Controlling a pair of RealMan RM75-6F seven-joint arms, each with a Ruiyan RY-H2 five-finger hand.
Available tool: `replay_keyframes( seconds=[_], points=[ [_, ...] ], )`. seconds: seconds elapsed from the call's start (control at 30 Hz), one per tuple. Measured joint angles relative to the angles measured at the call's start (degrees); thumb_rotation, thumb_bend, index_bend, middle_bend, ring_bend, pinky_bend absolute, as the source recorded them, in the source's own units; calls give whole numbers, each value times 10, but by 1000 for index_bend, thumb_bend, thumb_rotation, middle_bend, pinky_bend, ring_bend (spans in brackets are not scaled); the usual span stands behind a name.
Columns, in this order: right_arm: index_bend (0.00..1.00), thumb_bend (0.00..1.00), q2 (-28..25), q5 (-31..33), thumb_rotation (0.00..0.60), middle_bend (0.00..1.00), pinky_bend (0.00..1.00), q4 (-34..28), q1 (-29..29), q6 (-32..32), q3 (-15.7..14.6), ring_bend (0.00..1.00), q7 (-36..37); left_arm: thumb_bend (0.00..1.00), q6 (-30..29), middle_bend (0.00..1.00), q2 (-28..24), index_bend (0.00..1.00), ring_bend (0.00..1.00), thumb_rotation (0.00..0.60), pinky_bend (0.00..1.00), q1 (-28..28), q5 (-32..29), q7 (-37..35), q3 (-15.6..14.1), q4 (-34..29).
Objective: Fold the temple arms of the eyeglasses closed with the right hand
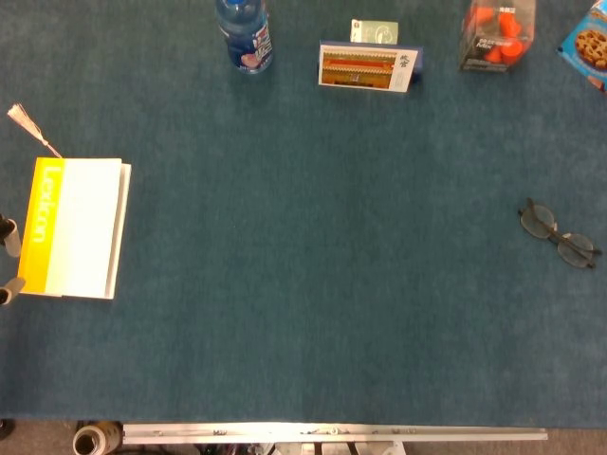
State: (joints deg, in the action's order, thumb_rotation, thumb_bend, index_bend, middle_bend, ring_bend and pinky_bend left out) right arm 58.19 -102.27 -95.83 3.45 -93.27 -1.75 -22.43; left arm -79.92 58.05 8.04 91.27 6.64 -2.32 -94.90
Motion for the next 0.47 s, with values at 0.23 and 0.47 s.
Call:
replay_keyframes(
  seconds=[0.23, 0.47],
  points=[
    [356, 434, -2, 27, 600, 305, 304, 33, -24, -6, -5, 122, 19, 0, -8, 509, 1, 558, 413, 600, 537, -1, -2, 0, 5, -2],
    [356, 434, 3, 47, 600, 305, 304, 52, -43, -22, -2, 122, 57, 0, -3, 509, -4, 558, 413, 600, 537, 3, -7, 9, 9, -13]
  ],
)
